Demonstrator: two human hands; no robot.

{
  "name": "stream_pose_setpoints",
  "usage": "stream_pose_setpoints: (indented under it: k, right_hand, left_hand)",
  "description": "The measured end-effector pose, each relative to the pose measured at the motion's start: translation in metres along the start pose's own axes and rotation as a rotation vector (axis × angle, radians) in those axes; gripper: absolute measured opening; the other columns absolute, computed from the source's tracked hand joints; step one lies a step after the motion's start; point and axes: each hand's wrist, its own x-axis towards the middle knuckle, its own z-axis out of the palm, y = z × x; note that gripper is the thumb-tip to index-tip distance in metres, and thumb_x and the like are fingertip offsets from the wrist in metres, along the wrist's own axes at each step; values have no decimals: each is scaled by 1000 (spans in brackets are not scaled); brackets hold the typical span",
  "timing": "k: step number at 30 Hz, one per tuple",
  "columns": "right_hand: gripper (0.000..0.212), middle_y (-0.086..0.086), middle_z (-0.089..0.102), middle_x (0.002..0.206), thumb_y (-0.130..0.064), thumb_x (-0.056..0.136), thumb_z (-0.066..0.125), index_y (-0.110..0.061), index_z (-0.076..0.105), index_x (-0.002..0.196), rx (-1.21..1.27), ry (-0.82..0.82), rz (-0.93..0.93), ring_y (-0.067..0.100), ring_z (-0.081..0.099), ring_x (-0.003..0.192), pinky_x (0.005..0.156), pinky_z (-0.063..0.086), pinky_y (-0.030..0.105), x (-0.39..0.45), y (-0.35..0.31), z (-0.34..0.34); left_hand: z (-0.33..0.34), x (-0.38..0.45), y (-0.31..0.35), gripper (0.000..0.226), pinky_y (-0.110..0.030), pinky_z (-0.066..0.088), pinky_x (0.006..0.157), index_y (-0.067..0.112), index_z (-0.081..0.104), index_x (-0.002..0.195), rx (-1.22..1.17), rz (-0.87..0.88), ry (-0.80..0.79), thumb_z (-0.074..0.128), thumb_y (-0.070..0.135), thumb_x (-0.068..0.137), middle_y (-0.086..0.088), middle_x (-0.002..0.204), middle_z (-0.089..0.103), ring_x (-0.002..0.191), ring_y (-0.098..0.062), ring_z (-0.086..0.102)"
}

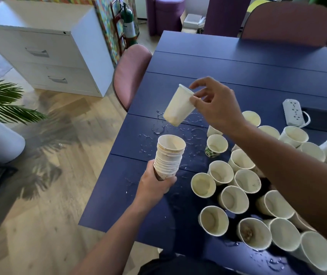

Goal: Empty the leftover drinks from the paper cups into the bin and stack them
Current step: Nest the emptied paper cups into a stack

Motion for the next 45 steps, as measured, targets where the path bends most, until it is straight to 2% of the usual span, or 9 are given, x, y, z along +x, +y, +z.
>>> stream_pose_setpoints:
  k: [6, 11, 18, 23, 26, 30, 32, 41, 45]
  right_hand:
    - [16, -8, 73, 91, -20, 90, 72, -27, 74, 105, -15, -156, -80, 10, 68, 77, 76, 59, 29, -60, -15, -14]
    - [15, -10, 74, 88, -20, 89, 73, -27, 77, 101, 37, -220, -79, 4, 69, 81, 76, 55, 16, -91, -15, -25]
    - [16, -19, 71, 80, -18, 88, 70, -27, 79, 99, -6, -384, -57, 1, 63, 73, 74, 48, 19, -132, 0, -14]
    - [14, -27, 67, 77, -28, 96, 64, -27, 75, 105, 60, -303, -30, 8, 58, 64, 65, 47, 19, -135, 10, -17]
    - [15, -13, 71, 88, -21, 95, 60, -23, 74, 100, -108, -284, -5, 4, 59, 74, 72, 48, 24, -129, 27, -15]
    - [21, -11, 71, 97, -43, 91, 62, -29, 73, 102, -532, -668, 42, 15, 64, 90, 80, 55, 34, -137, 47, -6]
    - [30, -9, 70, 95, -55, 86, 62, -32, 72, 103, -731, -742, 4, 18, 63, 89, 78, 56, 36, -143, 52, 3]
    - [20, 1, 60, 87, -31, 92, 63, -16, 70, 103, -849, -784, -35, 24, 61, 74, 55, 43, 26, -155, 72, 27]
    - [22, 6, 59, 78, -30, 95, 55, -17, 74, 96, -827, -627, -105, 30, 58, 69, 54, 38, 26, -148, 72, 24]
  left_hand:
    - [21, -24, 4, 44, -11, 50, 61, 30, 55, 112, -39, 22, 62, 83, 24, 78, 10, 97, 67, 77, 1, 63]
    - [36, -45, 0, 44, -12, 49, 59, 26, 55, 112, -71, 23, 123, 84, 23, 78, 8, 95, 68, 70, 4, 62]
    - [46, -66, -4, 54, -38, 59, 77, 34, 55, 114, -77, 67, 161, 85, 36, 69, 14, 97, 71, 88, -11, 69]
    - [44, -81, -12, 51, -17, 51, 65, 29, 53, 117, -74, 33, 178, 84, 24, 77, 13, 99, 69, 82, -3, 66]
    - [43, -89, -23, 54, -20, 49, 71, 30, 51, 119, -65, 19, 178, 85, 25, 77, 17, 104, 66, 93, -1, 64]
    - [45, -95, -39, 57, -24, 51, 75, 28, 51, 121, -55, -5, 193, 87, 27, 76, 16, 106, 65, 97, -5, 64]
    - [46, -98, -44, 59, -24, 50, 76, 27, 50, 123, -41, -2, 198, 87, 27, 77, 18, 107, 63, 99, -4, 63]
    - [53, -100, -58, 59, -38, 57, 87, 28, 50, 124, -21, -38, 185, 86, 29, 77, 19, 109, 63, 101, -3, 62]
    - [54, -99, -57, 58, -35, 55, 87, 33, 47, 121, -1, -49, 184, 85, 30, 78, 23, 108, 60, 102, -6, 61]
